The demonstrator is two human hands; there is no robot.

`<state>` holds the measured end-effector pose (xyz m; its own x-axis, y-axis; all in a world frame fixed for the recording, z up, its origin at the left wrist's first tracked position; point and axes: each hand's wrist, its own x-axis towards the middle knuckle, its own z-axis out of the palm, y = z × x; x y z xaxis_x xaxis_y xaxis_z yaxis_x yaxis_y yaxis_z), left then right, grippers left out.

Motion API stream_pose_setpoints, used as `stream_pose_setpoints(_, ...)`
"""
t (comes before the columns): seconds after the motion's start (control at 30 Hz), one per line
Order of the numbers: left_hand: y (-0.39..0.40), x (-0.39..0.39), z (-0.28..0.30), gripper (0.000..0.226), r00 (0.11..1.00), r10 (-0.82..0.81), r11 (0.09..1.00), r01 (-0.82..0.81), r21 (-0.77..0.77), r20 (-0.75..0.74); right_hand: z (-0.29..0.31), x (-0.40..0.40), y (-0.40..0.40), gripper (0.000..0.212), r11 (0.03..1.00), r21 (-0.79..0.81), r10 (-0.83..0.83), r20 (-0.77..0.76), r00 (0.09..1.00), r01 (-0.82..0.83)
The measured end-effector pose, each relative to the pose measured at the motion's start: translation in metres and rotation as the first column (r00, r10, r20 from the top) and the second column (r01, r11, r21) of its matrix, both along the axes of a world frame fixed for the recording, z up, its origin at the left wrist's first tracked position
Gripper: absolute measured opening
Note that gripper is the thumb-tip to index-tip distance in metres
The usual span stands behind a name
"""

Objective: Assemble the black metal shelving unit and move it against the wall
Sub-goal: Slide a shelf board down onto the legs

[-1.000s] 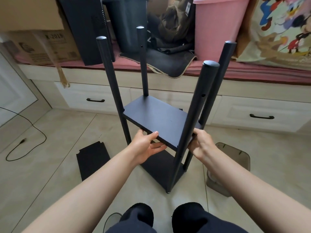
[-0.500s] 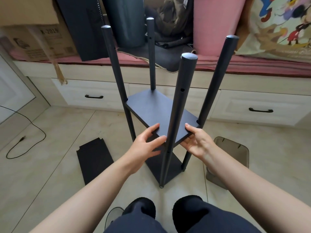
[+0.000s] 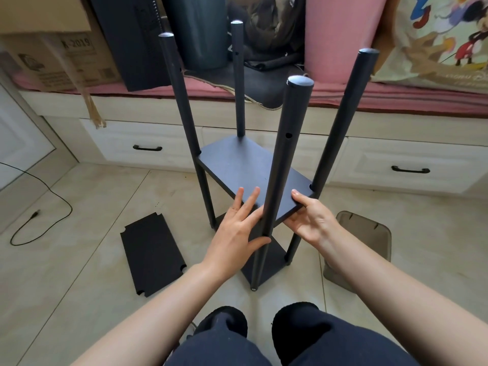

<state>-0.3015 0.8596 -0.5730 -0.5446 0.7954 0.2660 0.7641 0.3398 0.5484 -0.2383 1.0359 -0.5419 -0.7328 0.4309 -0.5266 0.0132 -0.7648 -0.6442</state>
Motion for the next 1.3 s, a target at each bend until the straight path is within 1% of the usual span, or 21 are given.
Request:
stream_pose_setpoints(0.13, 0.001, -0.003, -0.003, 0.076, 1.0, 0.005, 0.999, -0.005, 0.041, -0.008, 0.001, -0.001, 0.0, 0.042, 0.999, 0.035, -0.003, 0.011, 1.0, 0.003)
stream_pose_setpoints(0.2, 0.001, -0.004, -0.003, 0.075, 1.0, 0.009, 0.999, -0.008, 0.036, -0.019, 0.003, -0.001, 0.0, 0.041, 0.999, 0.046, 0.003, 0.02, 1.0, -0.004)
stream_pose_setpoints(0.33, 0.0, -0.004, -0.003, 0.074, 0.999, 0.02, 1.0, -0.02, 0.003, -0.034, 0.002, -0.003, 0.001, 0.039, 1.0, 0.013, 0.005, 0.033, 0.999, -0.005)
stream_pose_setpoints(0.5, -0.001, -0.002, -0.006, 0.065, 0.999, 0.032, 0.999, -0.031, -0.036, 0.032, -0.005, -0.001, -0.002, 0.041, 1.0, 0.012, 0.005, 0.032, 0.999, -0.006)
stream_pose_setpoints(0.63, 0.001, -0.002, -0.009, 0.068, 0.998, 0.033, 0.999, -0.032, -0.03, 0.046, -0.006, -0.002, -0.001, 0.042, 1.0, 0.01, -0.005, 0.028, 1.0, 0.005)
stream_pose_setpoints(0.73, 0.007, 0.004, -0.01, 0.071, 0.996, 0.063, 0.998, -0.064, 0.006, 0.063, -0.005, -0.001, -0.001, 0.042, 1.0, 0.002, -0.003, 0.024, 1.0, 0.003)
stream_pose_setpoints(0.83, 0.011, 0.007, -0.01, 0.065, 0.994, 0.076, 0.993, -0.082, 0.086, 0.075, -0.006, 0.0, -0.001, 0.042, 1.0, -0.017, 0.0, 0.014, 1.0, 0.0)
stream_pose_setpoints(0.9, 0.01, 0.005, -0.009, 0.064, 0.997, 0.079, 0.991, -0.081, 0.108, 0.025, -0.006, 0.0, -0.002, 0.042, 0.999, -0.034, 0.0, 0.003, 1.0, 0.0)
stream_pose_setpoints(0.97, 0.007, 0.002, -0.008, 0.07, 0.992, 0.129, 0.986, -0.128, 0.107, -0.001, -0.007, -0.001, -0.005, 0.042, 0.998, -0.067, -0.008, -0.018, 1.0, 0.006)
stream_pose_setpoints(1.03, 0.003, -0.002, -0.006, 0.085, 0.975, 0.203, 0.973, -0.211, 0.092, 0.089, -0.007, -0.004, -0.01, 0.04, 0.993, -0.117, -0.033, -0.036, 0.999, 0.029)
stream_pose_setpoints(1.1, -0.003, -0.006, -0.003, 0.1, 0.932, 0.259, 0.953, -0.289, 0.087, 0.254, -0.008, -0.008, -0.017, 0.036, 0.984, -0.17, -0.071, -0.048, 0.996, 0.062)
stream_pose_setpoints(1.13, -0.005, -0.008, -0.002, 0.105, 0.896, 0.277, 0.941, -0.325, 0.089, 0.347, -0.008, -0.01, -0.022, 0.034, 0.978, -0.194, -0.089, -0.059, 0.994, 0.076)
stream_pose_setpoints(1.2, -0.008, -0.013, 0.002, 0.11, 0.798, 0.291, 0.922, -0.382, 0.069, 0.527, -0.008, -0.015, -0.03, 0.03, 0.97, -0.226, -0.11, -0.078, 0.991, 0.09)
stream_pose_setpoints(1.23, -0.009, -0.015, 0.004, 0.11, 0.752, 0.273, 0.921, -0.384, 0.062, 0.6, -0.008, -0.016, -0.033, 0.028, 0.969, -0.232, -0.113, -0.087, 0.99, 0.09)
stream_pose_setpoints(1.3, -0.008, -0.017, 0.005, 0.107, 0.702, 0.208, 0.928, -0.361, 0.089, 0.681, -0.009, -0.016, -0.036, 0.02, 0.969, -0.231, -0.113, -0.088, 0.99, 0.09)
